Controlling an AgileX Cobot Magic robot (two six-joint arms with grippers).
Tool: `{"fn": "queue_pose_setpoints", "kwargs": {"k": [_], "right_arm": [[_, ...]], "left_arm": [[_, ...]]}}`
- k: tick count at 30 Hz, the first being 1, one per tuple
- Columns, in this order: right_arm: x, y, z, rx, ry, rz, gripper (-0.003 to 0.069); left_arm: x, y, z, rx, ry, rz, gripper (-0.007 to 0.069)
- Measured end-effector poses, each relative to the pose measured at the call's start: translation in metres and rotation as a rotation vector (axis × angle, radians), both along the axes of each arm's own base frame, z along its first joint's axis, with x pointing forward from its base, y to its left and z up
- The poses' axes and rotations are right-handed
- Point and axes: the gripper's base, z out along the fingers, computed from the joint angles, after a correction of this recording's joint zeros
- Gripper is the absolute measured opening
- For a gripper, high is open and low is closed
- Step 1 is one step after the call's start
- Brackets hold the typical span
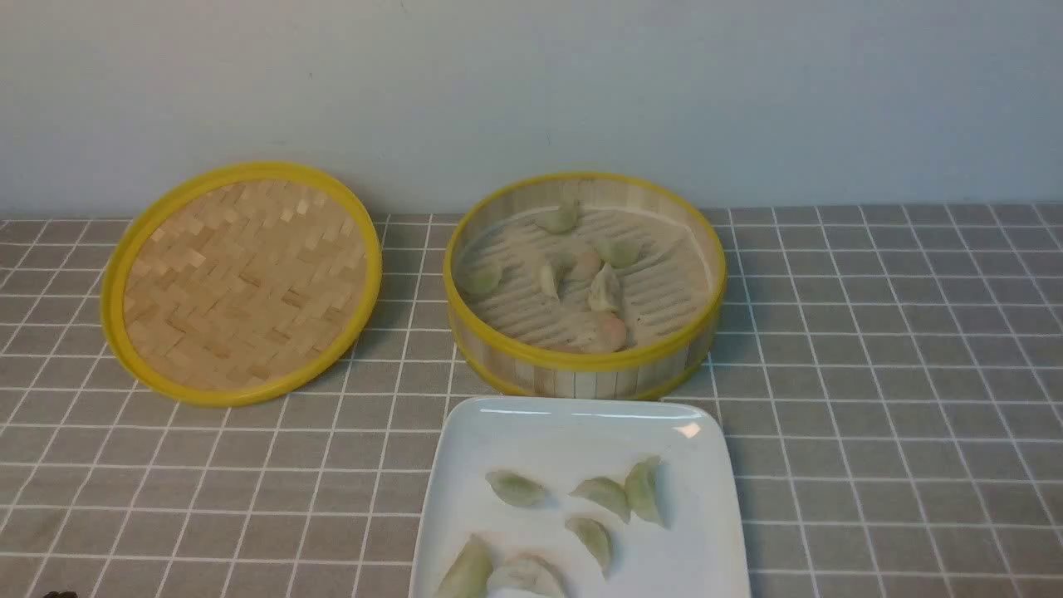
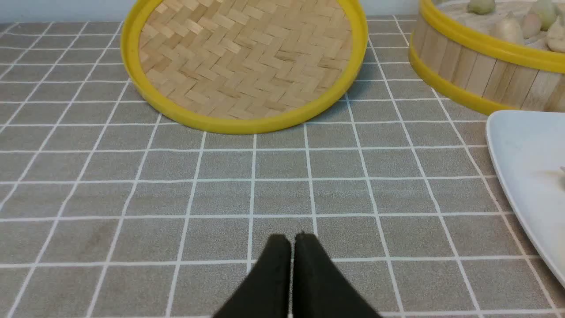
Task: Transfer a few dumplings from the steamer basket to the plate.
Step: Use the right arm to grab a dumpling from inside the steamer
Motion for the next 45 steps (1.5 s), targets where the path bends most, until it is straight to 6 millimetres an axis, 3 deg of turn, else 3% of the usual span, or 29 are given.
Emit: {"fn": "queue_pose_setpoints", "kwargs": {"k": [37, 39, 41, 42, 45], "right_arm": [[0.0, 0.0, 0.0, 0.016, -0.002, 0.001, -0.0013], [0.0, 0.002, 0.001, 0.081, -0.016, 0.003, -0.0013], [0.001, 0.005, 0.01, 0.399, -0.108, 0.005, -0.0013], [0.001, 0.005, 0.011, 0.408, -0.117, 0.004, -0.0013], [0.001, 0.002, 0.025, 0.809, -0.248, -0.013, -0.0013]], "left_arm": [[0.0, 0.0, 0.0, 0.0, 0.0, 0.0, -0.0005], [0.0, 0.0, 0.0, 0.0, 0.0, 0.0, -0.0005], [0.0, 0.0, 0.0, 0.0, 0.0, 0.0, -0.0005], [0.0, 0.0, 0.0, 0.0, 0.0, 0.0, -0.0005], [0.0, 0.0, 0.0, 0.0, 0.0, 0.0, -0.0005]]}}
